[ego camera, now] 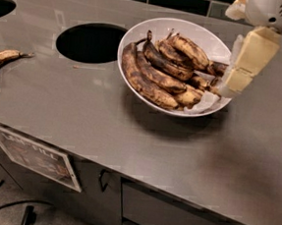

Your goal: Pick banana from white bowl

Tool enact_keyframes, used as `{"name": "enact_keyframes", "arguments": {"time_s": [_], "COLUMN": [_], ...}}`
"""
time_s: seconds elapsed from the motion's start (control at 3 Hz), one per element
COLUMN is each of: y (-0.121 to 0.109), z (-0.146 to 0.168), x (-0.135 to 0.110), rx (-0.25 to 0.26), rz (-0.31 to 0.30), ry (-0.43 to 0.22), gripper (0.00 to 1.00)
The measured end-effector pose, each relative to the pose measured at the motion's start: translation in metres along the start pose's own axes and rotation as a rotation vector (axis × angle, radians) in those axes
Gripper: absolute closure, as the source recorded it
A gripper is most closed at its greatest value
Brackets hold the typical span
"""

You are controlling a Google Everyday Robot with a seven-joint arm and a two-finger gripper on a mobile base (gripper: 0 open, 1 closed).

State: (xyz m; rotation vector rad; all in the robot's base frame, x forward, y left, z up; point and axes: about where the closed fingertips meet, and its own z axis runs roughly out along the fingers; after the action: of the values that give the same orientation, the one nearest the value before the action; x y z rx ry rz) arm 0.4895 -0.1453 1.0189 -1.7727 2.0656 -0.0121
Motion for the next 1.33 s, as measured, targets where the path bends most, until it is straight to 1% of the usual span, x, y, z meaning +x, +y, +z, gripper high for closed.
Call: {"name": "enact_keyframes", "arguments": {"time_s": [0.33,0.67,1.0,1.33], "y": [-0.015,-0.015,-0.018,-0.021], "z": [0.007,0.007,0.008,0.012], "x": [-0.018,-0.018,-0.029,-0.038], "rx": [-0.007,-0.007,-0.009,-0.022], "rz": [0.087,0.088,0.111,0.17], "ry": [-0.05,-0.051,-0.057,-0.071], "gripper": [0.0,0.0,0.0,0.0]}}
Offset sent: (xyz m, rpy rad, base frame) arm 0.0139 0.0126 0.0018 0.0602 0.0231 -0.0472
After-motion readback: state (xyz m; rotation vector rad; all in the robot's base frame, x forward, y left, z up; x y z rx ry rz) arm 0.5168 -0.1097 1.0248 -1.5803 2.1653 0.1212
